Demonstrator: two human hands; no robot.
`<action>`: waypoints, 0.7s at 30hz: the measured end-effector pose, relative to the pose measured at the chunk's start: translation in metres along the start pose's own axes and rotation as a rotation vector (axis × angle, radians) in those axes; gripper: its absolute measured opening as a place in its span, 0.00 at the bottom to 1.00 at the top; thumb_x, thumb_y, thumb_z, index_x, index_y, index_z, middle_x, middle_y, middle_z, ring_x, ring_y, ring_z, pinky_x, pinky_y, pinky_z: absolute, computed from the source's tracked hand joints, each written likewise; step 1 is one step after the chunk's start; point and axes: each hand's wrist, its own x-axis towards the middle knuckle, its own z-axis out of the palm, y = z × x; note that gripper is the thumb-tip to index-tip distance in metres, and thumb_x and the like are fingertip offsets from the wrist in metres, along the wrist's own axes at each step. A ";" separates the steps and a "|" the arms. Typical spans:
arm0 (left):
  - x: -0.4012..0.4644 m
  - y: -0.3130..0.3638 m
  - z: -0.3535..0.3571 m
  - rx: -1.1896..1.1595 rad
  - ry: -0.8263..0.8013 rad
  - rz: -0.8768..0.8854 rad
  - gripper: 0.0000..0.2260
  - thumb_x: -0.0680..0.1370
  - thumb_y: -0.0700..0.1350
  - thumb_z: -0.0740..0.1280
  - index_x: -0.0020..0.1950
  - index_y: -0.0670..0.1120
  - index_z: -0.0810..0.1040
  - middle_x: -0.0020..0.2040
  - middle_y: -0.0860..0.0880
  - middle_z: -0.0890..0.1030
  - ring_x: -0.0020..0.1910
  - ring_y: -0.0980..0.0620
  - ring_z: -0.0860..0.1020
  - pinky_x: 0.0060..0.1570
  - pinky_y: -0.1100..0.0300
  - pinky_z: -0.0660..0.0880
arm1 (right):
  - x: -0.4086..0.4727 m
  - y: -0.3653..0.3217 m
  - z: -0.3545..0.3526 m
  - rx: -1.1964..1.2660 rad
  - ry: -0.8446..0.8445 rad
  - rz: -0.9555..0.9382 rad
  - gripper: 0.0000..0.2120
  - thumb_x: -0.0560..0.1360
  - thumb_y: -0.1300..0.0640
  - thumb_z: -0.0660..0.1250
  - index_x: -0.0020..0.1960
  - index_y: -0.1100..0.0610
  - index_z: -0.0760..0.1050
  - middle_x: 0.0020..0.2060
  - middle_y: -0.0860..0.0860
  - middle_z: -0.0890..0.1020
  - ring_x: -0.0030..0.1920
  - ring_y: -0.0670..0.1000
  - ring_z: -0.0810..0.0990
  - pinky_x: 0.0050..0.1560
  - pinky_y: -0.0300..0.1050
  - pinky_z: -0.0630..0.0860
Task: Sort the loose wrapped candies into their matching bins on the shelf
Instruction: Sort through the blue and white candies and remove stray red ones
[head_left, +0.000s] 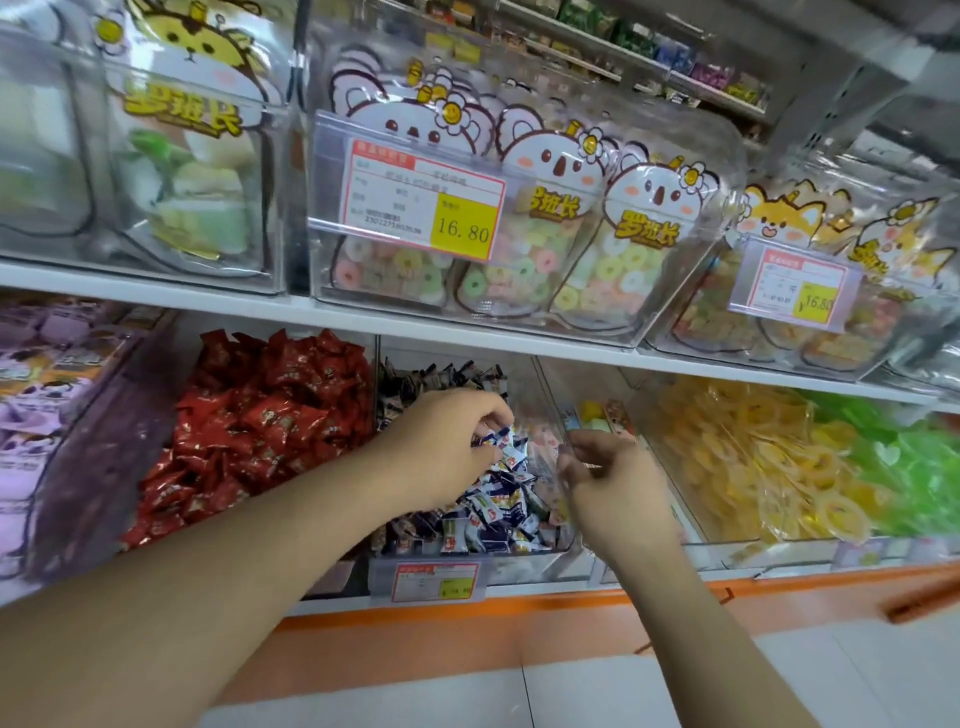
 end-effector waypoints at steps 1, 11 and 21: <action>0.015 -0.004 0.008 -0.043 -0.018 -0.041 0.12 0.80 0.43 0.71 0.63 0.52 0.80 0.57 0.56 0.80 0.55 0.58 0.78 0.57 0.60 0.77 | 0.000 0.002 0.000 0.017 -0.006 0.002 0.16 0.80 0.56 0.70 0.67 0.50 0.79 0.57 0.44 0.84 0.53 0.47 0.83 0.55 0.45 0.79; 0.066 -0.028 0.039 0.107 -0.208 -0.224 0.18 0.81 0.41 0.70 0.70 0.53 0.78 0.68 0.51 0.79 0.62 0.51 0.77 0.61 0.59 0.75 | 0.007 0.015 0.000 0.038 -0.038 -0.053 0.13 0.80 0.54 0.69 0.64 0.46 0.80 0.48 0.37 0.83 0.44 0.40 0.83 0.50 0.46 0.82; 0.064 -0.022 0.036 0.158 -0.253 -0.251 0.23 0.77 0.30 0.62 0.62 0.54 0.82 0.58 0.55 0.81 0.55 0.55 0.78 0.48 0.64 0.74 | 0.006 0.016 0.001 0.056 -0.052 -0.065 0.16 0.81 0.56 0.68 0.67 0.47 0.79 0.51 0.42 0.85 0.39 0.46 0.85 0.44 0.52 0.84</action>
